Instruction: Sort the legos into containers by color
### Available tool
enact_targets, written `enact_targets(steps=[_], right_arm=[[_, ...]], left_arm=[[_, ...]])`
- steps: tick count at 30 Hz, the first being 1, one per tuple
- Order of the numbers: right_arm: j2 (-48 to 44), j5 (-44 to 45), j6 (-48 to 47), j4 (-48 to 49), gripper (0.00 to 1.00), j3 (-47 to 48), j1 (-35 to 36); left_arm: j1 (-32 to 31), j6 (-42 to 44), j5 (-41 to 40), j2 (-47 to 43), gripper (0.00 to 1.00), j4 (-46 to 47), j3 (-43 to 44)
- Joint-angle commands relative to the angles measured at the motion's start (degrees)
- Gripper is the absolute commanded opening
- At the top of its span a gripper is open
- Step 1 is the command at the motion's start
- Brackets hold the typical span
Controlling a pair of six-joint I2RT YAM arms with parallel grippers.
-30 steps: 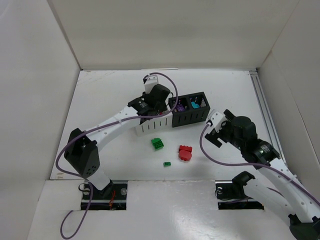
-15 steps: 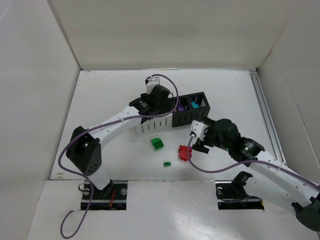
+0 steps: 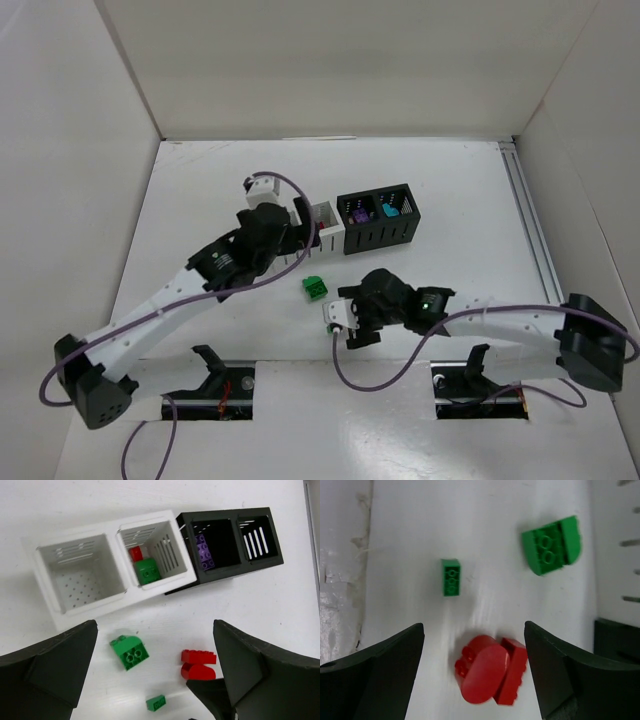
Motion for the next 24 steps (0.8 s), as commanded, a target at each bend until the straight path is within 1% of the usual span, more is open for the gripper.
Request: enact_targets(steps=[1, 2, 4, 6, 9, 10, 11, 14, 15, 20, 22, 24], right_arm=[[5.1, -1.5, -1.6, 4.7, 0.85, 2.3, 2.3], [6.3, -1.5, -2.2, 6.2, 0.85, 2.9, 2.3], [9.0, -2.7, -2.2, 7.8, 0.83, 2.9, 2.3], [11.6, -3.3, -2.2, 9.9, 0.83, 3.4, 2.3], [14.1, -3.8, -2.2, 11.6, 0.79, 3.9, 2.3], [15.7, -4.4, -2.2, 12.3, 0.76, 4.4, 2.3], [16.5, -4.4, -2.2, 12.3, 0.69, 4.4, 2.3], [18.9, -5.3, -1.7, 12.8, 0.62, 5.5, 2.3], [19.5, -5.9, -1.7, 12.8, 0.57, 5.5, 2.3], [20.7, -5.9, -0.1, 13.4, 0.52, 5.5, 2.3], [21.7, -6.4, -0.1, 13.9, 0.47, 5.5, 2.3], [22.4, -7.0, -0.1, 13.9, 0.47, 5.5, 2.3]], left_arm=[[-0.4, -2.8, 0.1, -6.9, 1.00, -2.0, -6.0], [-0.4, -3.5, 0.1, -8.4, 1.00, -2.0, -8.8], [-0.4, -5.5, 0.8, -12.7, 1.00, -2.5, -11.4], [-0.4, -6.7, 1.5, -14.8, 1.00, -2.5, -14.5], [-0.4, -9.1, 2.2, -16.8, 1.00, -3.9, -17.1], [-0.4, -9.7, 2.2, -17.4, 1.00, -4.8, -17.1], [-0.4, -10.9, 1.5, -17.4, 1.00, -5.8, -17.7], [-0.4, -11.4, 1.5, -18.0, 1.00, -6.5, -17.7], [-0.4, -11.4, 1.5, -18.0, 1.00, -7.1, -17.7], [-0.4, -12.0, 1.0, -18.5, 1.00, -7.1, -17.7], [-0.4, -12.0, 1.0, -18.5, 1.00, -7.1, -17.7], [-0.4, -12.0, 1.0, -18.5, 1.00, -7.1, -18.3]])
